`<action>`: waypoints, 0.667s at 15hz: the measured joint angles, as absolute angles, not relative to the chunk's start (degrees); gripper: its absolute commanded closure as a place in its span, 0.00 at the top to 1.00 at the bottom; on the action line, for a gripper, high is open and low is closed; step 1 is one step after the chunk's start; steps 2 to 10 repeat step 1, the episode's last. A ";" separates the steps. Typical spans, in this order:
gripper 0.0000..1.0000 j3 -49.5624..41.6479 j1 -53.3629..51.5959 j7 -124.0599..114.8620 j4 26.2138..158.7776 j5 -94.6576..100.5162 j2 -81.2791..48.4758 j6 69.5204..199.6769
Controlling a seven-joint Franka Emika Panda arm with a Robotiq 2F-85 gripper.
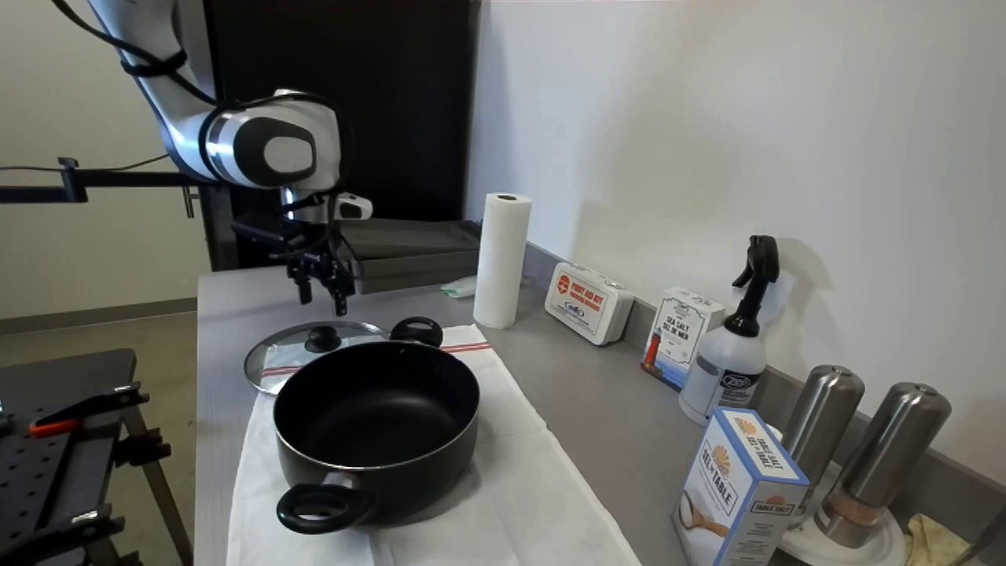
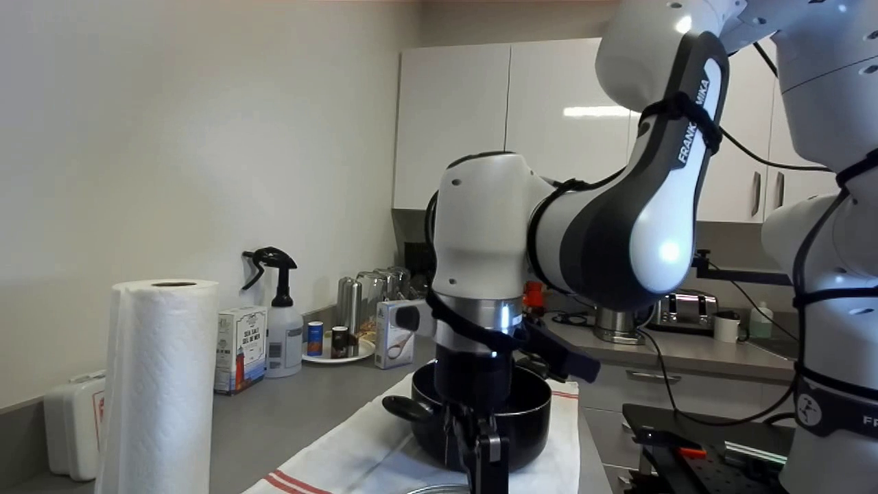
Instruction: Uncover the pot
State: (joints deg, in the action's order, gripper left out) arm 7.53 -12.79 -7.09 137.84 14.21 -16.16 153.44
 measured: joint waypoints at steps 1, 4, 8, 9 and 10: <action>1.00 7.75 -12.82 -7.09 138.66 14.21 -14.27 153.41; 1.00 7.75 -12.82 -7.09 138.66 14.21 -14.27 153.41; 1.00 7.75 -12.82 -7.09 138.66 14.21 -14.27 153.41; 1.00 7.75 -12.82 -7.09 138.66 14.21 -14.27 153.41; 1.00 7.75 -12.82 -7.09 138.66 14.21 -14.27 153.41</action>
